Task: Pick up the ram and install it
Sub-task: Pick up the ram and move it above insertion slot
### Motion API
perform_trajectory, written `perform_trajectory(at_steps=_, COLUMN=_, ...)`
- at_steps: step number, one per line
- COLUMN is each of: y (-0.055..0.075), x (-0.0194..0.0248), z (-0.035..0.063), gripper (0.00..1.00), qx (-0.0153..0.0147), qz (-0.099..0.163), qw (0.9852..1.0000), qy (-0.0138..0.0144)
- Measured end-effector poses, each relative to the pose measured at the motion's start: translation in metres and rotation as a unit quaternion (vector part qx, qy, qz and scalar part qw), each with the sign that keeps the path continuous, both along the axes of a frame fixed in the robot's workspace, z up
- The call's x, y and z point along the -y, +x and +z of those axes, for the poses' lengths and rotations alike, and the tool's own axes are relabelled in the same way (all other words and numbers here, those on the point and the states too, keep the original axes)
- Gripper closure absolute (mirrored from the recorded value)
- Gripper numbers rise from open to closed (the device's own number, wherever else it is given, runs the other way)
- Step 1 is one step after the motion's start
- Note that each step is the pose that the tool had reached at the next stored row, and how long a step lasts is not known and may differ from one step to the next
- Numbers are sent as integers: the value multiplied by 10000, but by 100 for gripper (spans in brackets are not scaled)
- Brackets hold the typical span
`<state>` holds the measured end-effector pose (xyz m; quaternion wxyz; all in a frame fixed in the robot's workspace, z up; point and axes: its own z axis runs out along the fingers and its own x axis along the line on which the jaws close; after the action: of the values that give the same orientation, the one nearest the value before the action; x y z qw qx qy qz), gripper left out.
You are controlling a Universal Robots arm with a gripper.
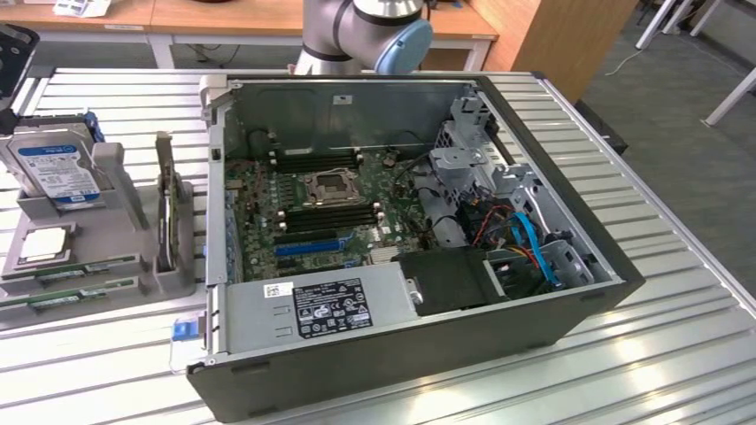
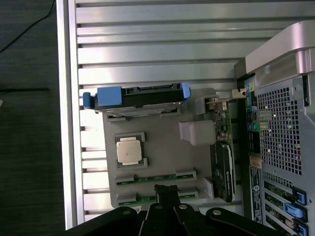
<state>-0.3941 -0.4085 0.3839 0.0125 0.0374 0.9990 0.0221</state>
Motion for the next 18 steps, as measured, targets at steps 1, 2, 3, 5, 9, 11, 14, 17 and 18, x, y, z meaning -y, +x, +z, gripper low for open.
perform_trajectory(at_steps=1, y=0, x=0, z=0, gripper=90, qx=0, qz=3, qw=10000, qy=0)
perform_trajectory(at_steps=2, y=0, x=0, z=0, gripper=90, qx=0, qz=8, qw=10000, qy=0)
perform_trajectory(at_steps=3, y=0, x=0, z=0, gripper=90, qx=0, qz=19, qw=10000, qy=0)
perform_trajectory(at_steps=5, y=0, x=0, z=0, gripper=90, qx=0, qz=62, qw=10000, qy=0)
perform_trajectory(at_steps=9, y=0, x=0, z=0, gripper=90, qx=0, qz=198, qw=9998, qy=0)
perform_trajectory(at_steps=11, y=0, x=0, z=0, gripper=90, qx=0, qz=275, qw=9996, qy=0)
perform_trajectory(at_steps=14, y=0, x=0, z=0, gripper=90, qx=0, qz=384, qw=9993, qy=0)
perform_trajectory(at_steps=17, y=0, x=0, z=0, gripper=90, qx=0, qz=502, qw=9987, qy=0)
perform_trajectory(at_steps=18, y=0, x=0, z=0, gripper=90, qx=0, qz=540, qw=9985, qy=0)
